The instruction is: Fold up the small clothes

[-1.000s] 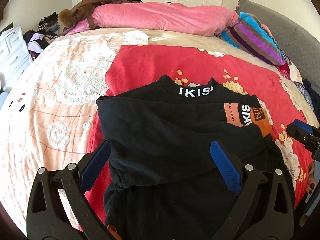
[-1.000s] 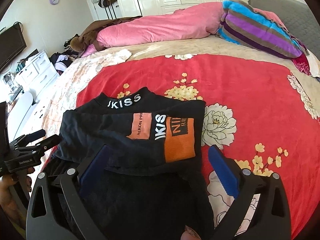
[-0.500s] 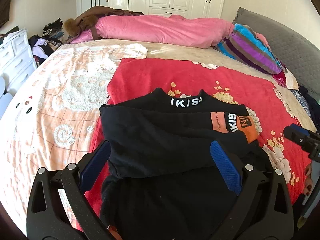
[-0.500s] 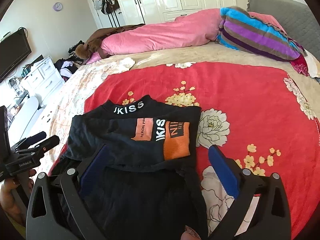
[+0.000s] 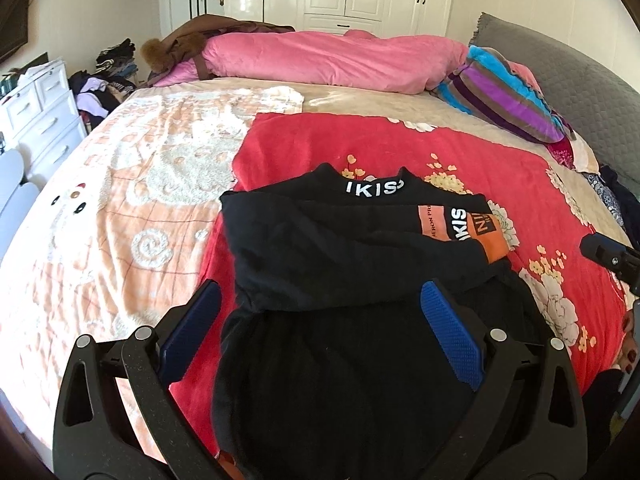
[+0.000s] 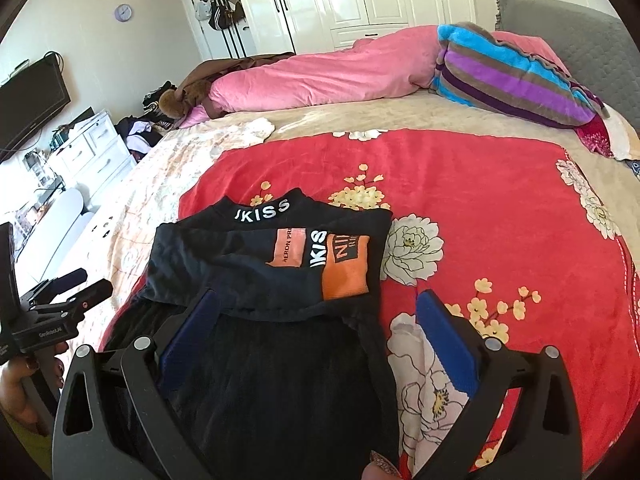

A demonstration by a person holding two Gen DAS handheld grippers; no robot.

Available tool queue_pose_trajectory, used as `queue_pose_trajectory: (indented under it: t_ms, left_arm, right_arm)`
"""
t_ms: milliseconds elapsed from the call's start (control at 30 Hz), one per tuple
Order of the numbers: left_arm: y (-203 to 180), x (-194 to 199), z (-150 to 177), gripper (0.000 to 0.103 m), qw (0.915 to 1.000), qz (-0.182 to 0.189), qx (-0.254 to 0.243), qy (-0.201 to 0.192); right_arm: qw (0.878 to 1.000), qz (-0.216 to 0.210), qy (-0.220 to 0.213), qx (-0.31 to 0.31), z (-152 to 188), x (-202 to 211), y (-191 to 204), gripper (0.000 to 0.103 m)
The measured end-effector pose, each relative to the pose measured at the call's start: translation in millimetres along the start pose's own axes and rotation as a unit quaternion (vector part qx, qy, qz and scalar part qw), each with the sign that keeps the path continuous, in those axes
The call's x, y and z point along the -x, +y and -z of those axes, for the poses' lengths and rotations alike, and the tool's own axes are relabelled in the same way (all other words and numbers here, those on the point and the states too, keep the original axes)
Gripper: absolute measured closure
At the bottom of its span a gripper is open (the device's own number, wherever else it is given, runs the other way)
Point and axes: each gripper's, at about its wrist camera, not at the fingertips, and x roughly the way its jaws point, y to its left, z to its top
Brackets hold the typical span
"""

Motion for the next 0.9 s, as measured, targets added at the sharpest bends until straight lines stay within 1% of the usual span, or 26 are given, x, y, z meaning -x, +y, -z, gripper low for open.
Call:
queue_pose_trajectory:
  t_ms: [233, 467, 700, 900]
  left_arm:
    - [13.8, 18.6, 15.5, 0.009, 0.9998, -0.02, 0.0, 0.007]
    - [42.6, 41.0, 36.7, 0.009, 0.9986, -0.044, 0.025, 0.018]
    - [66.1, 63.1, 58.1, 0.009, 0.9968, -0.054, 0.052, 0.028]
    - [66.9, 71.1, 79.7, 0.009, 0.9961, -0.056, 0.047, 0.05]
  right_arm:
    - [1.0, 0.006, 0.001, 0.002, 9.0, 18.9, -6.3, 0.004]
    - [1.0, 0.014, 0.006, 0.004, 25.6, 38.6, -13.3, 0.004]
    - [1.0, 0.011, 0.013, 0.008, 40.5, 52.6, -14.5, 0.004]
    - [1.0, 0.008, 0.023, 0.008, 55.2, 60.8, -16.2, 0.004]
